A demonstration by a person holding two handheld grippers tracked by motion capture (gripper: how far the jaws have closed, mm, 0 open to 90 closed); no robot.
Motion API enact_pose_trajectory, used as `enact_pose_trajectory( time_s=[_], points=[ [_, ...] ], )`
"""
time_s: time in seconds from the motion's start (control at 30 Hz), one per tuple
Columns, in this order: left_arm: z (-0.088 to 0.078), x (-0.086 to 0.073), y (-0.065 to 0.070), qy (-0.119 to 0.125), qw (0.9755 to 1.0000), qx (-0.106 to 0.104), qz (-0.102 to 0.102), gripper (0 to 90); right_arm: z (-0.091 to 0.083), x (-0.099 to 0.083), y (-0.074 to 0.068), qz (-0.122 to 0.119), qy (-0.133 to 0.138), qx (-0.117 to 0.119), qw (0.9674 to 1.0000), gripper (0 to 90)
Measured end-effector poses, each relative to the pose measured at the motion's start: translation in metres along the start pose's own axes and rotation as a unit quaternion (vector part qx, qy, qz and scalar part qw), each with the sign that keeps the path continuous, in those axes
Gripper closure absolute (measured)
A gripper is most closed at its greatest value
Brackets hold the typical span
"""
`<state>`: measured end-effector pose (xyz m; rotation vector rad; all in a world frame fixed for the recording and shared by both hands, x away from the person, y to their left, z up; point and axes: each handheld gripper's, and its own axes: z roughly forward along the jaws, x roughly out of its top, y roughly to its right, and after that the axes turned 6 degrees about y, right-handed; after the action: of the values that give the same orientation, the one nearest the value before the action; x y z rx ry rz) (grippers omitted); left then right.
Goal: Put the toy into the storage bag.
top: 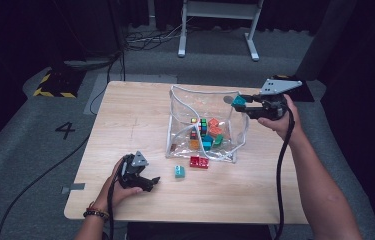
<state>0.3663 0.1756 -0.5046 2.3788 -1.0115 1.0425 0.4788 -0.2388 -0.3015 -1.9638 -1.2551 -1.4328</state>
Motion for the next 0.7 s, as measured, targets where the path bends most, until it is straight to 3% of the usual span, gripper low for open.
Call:
enact_pose_trajectory(
  time_s=[0.27,0.7],
  points=[
    [0.000,0.000,0.000,0.000,1.0000,0.000,0.000,8.9,0.023,0.008,-0.004,-0.016,-0.026,0.014,0.9994,59.1],
    [0.000,0.000,0.000,0.000,1.0000,0.000,0.000,8.9,0.054,0.015,-0.010,-0.023,-0.063,0.049,0.9966,59.1]
  ],
)
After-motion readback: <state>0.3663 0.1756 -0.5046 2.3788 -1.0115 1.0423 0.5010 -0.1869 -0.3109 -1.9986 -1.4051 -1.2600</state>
